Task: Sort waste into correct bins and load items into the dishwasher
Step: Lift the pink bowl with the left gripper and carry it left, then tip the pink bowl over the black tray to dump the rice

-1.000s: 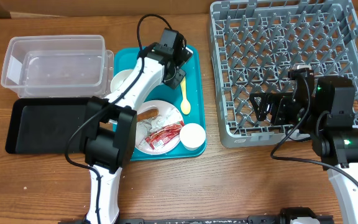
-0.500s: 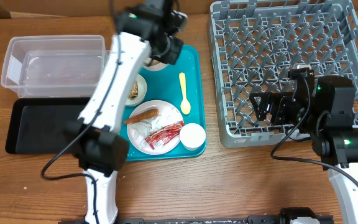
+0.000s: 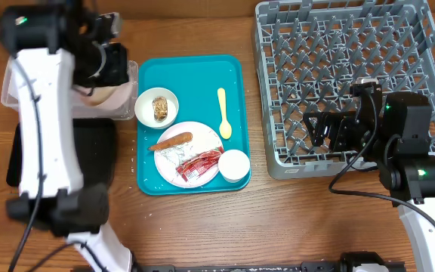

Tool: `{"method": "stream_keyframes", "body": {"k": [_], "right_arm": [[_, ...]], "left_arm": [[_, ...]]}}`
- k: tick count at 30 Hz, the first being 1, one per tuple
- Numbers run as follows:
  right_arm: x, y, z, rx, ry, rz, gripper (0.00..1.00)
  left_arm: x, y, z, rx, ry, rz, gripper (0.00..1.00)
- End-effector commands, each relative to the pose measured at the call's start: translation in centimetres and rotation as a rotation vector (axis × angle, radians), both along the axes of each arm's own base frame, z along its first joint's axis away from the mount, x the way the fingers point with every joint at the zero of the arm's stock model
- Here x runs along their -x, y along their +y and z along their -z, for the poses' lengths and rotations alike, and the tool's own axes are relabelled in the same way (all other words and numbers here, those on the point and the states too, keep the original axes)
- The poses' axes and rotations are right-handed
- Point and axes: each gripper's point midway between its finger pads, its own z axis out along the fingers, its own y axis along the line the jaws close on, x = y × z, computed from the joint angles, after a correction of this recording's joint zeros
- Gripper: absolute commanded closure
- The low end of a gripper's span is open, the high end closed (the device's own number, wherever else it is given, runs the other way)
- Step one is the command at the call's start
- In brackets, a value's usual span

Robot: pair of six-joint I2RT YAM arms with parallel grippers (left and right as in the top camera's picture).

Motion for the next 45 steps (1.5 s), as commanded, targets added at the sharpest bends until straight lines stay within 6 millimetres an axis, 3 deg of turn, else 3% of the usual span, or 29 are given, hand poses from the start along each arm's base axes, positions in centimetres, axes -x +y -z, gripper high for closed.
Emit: {"method": "stream_keyframes", "body": {"k": [1, 5, 8, 11, 15, 22, 25, 30, 40, 45], "right_arm": [[-0.2, 0.3, -1.2, -0.022, -0.026, -0.015, 0.01], [0.0, 0.4, -1.0, -0.026, -0.017, -0.019, 0.01], [0.1, 0.4, -1.0, -0.026, -0.013, -0.019, 0.01], [0.2, 0.4, -0.8, -0.027, -0.006, -0.019, 0.01], [0.4, 0.5, -0.7, -0.029, 0.006, -0.021, 0.01], [0.8, 0.5, -0.2, -0.028, 0.036, -0.021, 0.01], [1.0, 0.5, -0.1, -0.029, 0.043, -0.021, 0.01], [1.0, 0.5, 0.0, -0.029, 0.044, -0.021, 0.0], [1.4, 0.5, 0.4, -0.029, 0.07, -0.021, 0.0], [1.4, 0.5, 0.3, -0.028, 0.066, -0.021, 0.0]], "left_arm": [[3.5, 1.3, -2.6, 0.004, -0.069, 0.01, 0.96], [6.6, 4.0, -2.0, 0.08, -0.056, -0.049, 0.96], [7.4, 4.8, -1.9, 0.242, -0.137, -0.022, 0.96], [7.8, 7.2, -0.6, 0.34, -0.177, -0.063, 0.96], [7.0, 9.8, 2.2, 0.465, -0.234, -0.14, 0.96], [5.0, 12.2, 7.8, 0.659, -0.336, -0.204, 0.96], [4.8, 12.8, 10.3, 0.711, -0.314, -0.222, 0.96], [4.3, 13.3, 12.8, 0.824, -0.291, -0.248, 0.96], [5.0, 14.8, 14.6, 1.081, -0.226, -0.42, 0.96], [5.8, 15.8, 14.4, 1.127, -0.206, -0.494, 0.96]]}}
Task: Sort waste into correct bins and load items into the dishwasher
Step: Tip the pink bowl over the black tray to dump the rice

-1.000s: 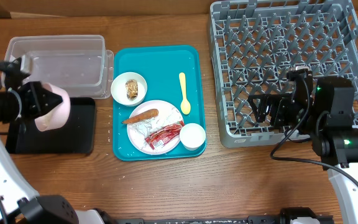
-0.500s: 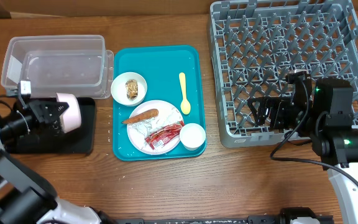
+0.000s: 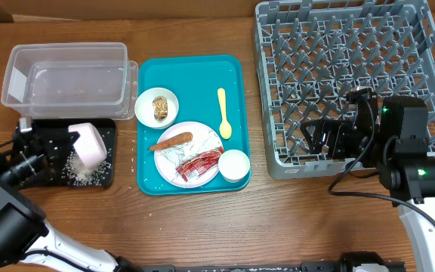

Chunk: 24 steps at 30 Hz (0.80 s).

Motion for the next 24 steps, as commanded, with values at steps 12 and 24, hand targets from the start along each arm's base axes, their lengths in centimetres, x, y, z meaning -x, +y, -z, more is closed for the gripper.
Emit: {"method": "stream_keyframes", "body": {"k": [12, 24], "right_arm": [[-0.3, 0.0, -1.1, -0.008, -0.03, -0.001, 0.0], [-0.3, 0.0, -1.1, -0.006, -0.031, -0.003, 0.0]], "left_arm": [[0.7, 2.5, -2.8, 0.182, -0.022, -0.167, 0.96], [0.9, 3.2, -3.4, 0.189, -0.049, -0.198, 0.96]]}}
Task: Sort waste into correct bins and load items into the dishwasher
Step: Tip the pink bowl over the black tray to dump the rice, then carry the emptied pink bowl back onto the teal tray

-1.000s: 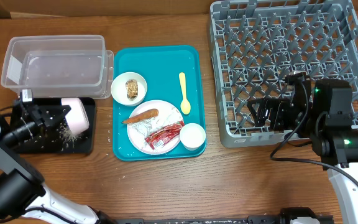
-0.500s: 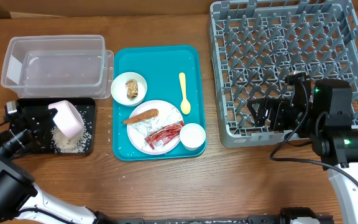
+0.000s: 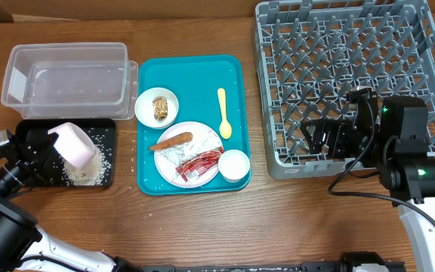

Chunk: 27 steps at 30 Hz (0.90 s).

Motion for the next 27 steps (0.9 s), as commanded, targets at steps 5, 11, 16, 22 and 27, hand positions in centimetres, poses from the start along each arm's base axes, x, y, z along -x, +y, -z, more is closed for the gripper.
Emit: {"method": "stream_keyframes", "body": {"k": [5, 11, 16, 22, 27], "right_arm": [[-0.4, 0.0, -1.1, -0.006, -0.033, -0.002, 0.0], [-0.5, 0.0, -1.2, -0.006, -0.042, -0.002, 0.0], [-0.6, 0.0, -1.3, -0.007, -0.045, -0.002, 0.0], [-0.8, 0.0, -1.5, -0.007, -0.056, -0.002, 0.0], [-0.9, 0.0, -1.6, -0.007, -0.066, -0.002, 0.0]], "left_arm": [[-0.2, 0.2, -0.2, -0.068, -0.08, -0.007, 0.96], [-0.7, -0.9, -3.2, -0.177, -0.192, 0.025, 0.96], [-1.5, -3.6, -8.4, -0.348, -0.328, 0.115, 0.96], [-3.1, -10.9, -16.1, -0.586, -0.62, 0.322, 0.96], [-6.4, -19.3, -18.7, -0.735, -0.804, 0.572, 0.96]]}}
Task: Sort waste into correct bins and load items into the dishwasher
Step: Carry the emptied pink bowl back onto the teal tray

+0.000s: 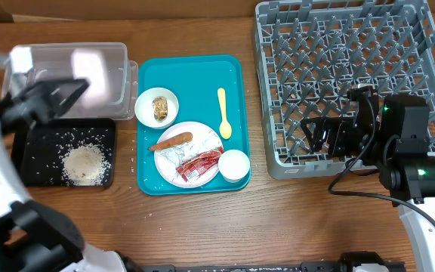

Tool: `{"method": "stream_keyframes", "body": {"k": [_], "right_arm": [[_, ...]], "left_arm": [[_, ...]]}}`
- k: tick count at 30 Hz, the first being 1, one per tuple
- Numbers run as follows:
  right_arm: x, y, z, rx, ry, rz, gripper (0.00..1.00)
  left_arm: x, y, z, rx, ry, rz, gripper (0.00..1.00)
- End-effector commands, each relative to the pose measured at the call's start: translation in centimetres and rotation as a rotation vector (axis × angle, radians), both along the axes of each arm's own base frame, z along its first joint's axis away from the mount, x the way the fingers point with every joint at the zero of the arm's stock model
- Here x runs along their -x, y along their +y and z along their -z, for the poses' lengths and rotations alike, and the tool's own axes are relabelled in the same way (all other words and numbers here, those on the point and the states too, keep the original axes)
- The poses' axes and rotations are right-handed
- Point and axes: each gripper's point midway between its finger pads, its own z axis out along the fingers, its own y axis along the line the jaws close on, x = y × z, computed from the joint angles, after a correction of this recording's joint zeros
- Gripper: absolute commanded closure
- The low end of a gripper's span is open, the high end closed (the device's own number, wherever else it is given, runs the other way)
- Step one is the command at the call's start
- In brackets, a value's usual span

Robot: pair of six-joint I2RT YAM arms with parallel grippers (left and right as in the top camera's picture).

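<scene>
My left gripper shows as a dark blur over the front edge of the clear plastic bin. It seems shut on a pink cup, which is a pale smear above the bin. A pile of rice lies in the black tray. The teal tray carries a small bowl of food, a yellow spoon, a white cup and a plate with a sausage and a red wrapper. My right gripper hangs open over the front of the grey dish rack.
The black tray sits directly in front of the clear bin, at the table's left. The dish rack fills the right rear. Bare wooden table runs along the front edge. My left arm's white link crosses the left side.
The pink cup was tilted low over the black tray. It is now higher and further back, over the clear bin, blurred. The rice pile stays in the tray. My right arm has not moved.
At first my left arm stood over the clear bin's corner and the black tray looked bare. Then the pink cup was held inverted over the black tray with rice scattered under it, then tilted beside a bigger pile. Now the cup is above the clear bin.
</scene>
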Motion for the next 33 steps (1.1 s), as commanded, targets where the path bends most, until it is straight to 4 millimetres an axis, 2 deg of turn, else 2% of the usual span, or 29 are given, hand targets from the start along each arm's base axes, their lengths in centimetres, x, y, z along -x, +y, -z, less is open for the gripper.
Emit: {"method": "stream_keyframes", "body": {"k": [1, 3, 5, 7, 10, 12, 15, 19, 22, 29, 32, 33], "right_arm": [[-0.4, 0.0, -1.1, -0.007, -0.033, -0.002, 0.0], [-0.4, 0.0, -1.1, -0.007, -0.032, -0.002, 0.0], [-0.4, 0.0, -1.1, -0.007, -0.032, -0.002, 0.0], [-0.4, 0.0, -1.1, -0.007, -0.032, -0.002, 0.0], [-0.4, 0.0, -1.1, -0.007, -0.032, -0.002, 0.0], [-0.3, 0.0, -1.1, -0.007, -0.031, -0.002, 0.0], [-0.2, 0.0, -1.0, -0.007, -0.024, -0.002, 0.0], [-0.2, 0.0, -1.0, -0.007, -0.023, -0.002, 0.0], [-0.2, 0.0, -1.0, -0.007, -0.025, -0.002, 0.0], [-0.3, 0.0, -1.1, -0.008, -0.029, -0.002, 0.0], [-0.3, 0.0, -1.1, -0.009, -0.028, -0.001, 0.0], [-0.3, 0.0, -1.1, -0.009, -0.028, -0.001, 0.0]], "left_arm": [[-2.5, -5.5, -0.3, -0.131, 0.067, 0.066, 0.96], [-6.6, -6.9, 2.2, -0.301, 0.192, -0.115, 0.96], [-9.7, -8.2, 4.0, -0.489, 0.193, -0.3, 0.96], [-11.7, -10.8, 4.7, -0.646, 0.106, -0.388, 0.96], [-13.4, -14.6, 6.0, -0.813, 0.005, -0.467, 0.96], [-13.9, -16.8, 7.8, -0.904, -0.028, -0.465, 0.96], [-14.2, -18.9, 12.1, -1.002, -0.001, -0.426, 0.96], [-14.6, -19.9, 18.5, -1.06, 0.1, -0.366, 0.96], [-14.3, -20.4, 22.0, -1.07, 0.174, -0.32, 0.96], [-12.7, -21.5, 26.3, -1.07, 0.28, -0.212, 0.96], [-12.6, -21.4, 27.2, -1.077, 0.301, -0.208, 0.95], [-12.5, -21.3, 27.3, -1.079, 0.304, -0.206, 0.91]]}}
